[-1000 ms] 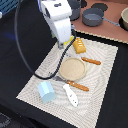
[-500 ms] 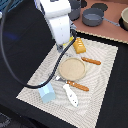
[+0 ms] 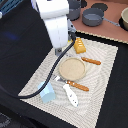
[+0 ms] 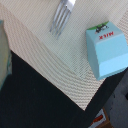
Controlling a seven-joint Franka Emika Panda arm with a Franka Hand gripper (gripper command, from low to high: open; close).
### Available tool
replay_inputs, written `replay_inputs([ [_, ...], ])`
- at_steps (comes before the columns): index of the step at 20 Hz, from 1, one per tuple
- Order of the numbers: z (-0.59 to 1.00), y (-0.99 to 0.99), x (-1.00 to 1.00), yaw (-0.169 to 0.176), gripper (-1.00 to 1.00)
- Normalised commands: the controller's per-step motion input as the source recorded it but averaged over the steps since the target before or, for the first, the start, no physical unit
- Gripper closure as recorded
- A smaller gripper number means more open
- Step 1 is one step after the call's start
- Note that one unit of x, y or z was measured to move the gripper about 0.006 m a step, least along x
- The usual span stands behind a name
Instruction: Interact with the objects in diverse but meaningful ways.
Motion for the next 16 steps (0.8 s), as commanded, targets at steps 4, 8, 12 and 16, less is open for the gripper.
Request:
replay_inputs([
  [4,0.00,-0.73,0.41,-0.027,-1.00],
  [8,0.00,-0.75,0.41,-0.031,-1.00],
  [12,0.04,-0.66,0.51,-0.032,-1.00],
  [16,0.03,-0.45,0.61,-0.031,-1.00],
])
